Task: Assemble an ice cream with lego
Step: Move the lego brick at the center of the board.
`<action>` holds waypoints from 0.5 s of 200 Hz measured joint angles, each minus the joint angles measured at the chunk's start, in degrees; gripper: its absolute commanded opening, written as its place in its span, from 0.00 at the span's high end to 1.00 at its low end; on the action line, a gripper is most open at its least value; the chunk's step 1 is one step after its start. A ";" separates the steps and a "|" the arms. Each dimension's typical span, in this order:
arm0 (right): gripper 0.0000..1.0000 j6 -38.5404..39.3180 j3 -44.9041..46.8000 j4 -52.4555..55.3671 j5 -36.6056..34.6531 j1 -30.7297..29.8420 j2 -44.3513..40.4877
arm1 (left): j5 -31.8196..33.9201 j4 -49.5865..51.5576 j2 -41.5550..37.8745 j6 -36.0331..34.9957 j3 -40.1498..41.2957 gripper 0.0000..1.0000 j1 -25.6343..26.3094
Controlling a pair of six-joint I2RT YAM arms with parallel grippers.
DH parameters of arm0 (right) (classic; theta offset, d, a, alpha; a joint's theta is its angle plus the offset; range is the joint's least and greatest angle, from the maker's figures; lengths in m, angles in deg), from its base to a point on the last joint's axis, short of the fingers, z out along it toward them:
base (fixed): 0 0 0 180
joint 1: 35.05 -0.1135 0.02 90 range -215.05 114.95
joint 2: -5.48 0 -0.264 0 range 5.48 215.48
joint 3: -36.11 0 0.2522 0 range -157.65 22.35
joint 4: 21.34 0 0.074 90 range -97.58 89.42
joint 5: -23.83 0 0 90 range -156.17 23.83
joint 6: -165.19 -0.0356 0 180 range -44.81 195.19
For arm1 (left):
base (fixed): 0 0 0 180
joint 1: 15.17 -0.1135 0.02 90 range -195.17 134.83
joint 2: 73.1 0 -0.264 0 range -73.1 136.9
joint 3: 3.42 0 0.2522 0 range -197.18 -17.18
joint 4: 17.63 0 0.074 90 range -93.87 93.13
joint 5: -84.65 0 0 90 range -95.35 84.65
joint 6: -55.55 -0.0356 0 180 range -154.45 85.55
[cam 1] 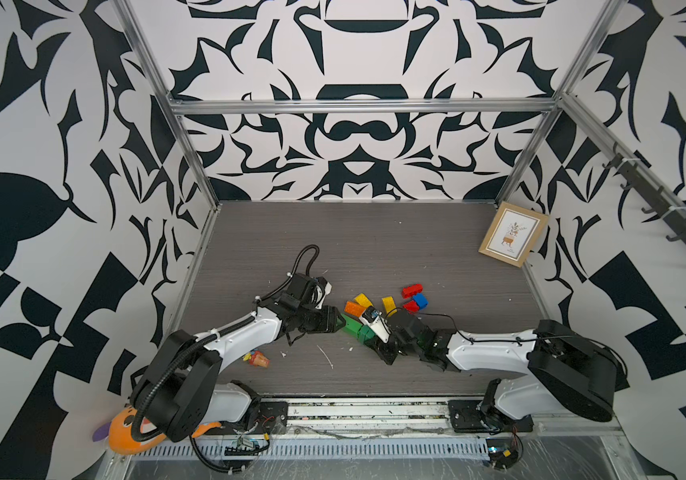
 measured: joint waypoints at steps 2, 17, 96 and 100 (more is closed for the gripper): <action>0.74 0.00 0.00 0.02 0.00 0.00 0.00 | 0.20 0.04 -0.26 -0.04 -0.07 0.39 0.00; 0.74 0.00 -0.22 0.42 -0.02 -0.02 0.00 | 1.27 0.13 -0.85 -1.03 -0.68 0.39 -0.02; 0.75 0.00 -1.95 1.27 0.00 -0.24 1.44 | -1.79 -3.72 6.78 -3.39 -1.81 0.48 -0.04; 0.75 0.00 -1.97 1.27 0.00 -0.24 1.44 | -1.90 -3.82 6.97 -3.43 -1.81 0.48 -0.09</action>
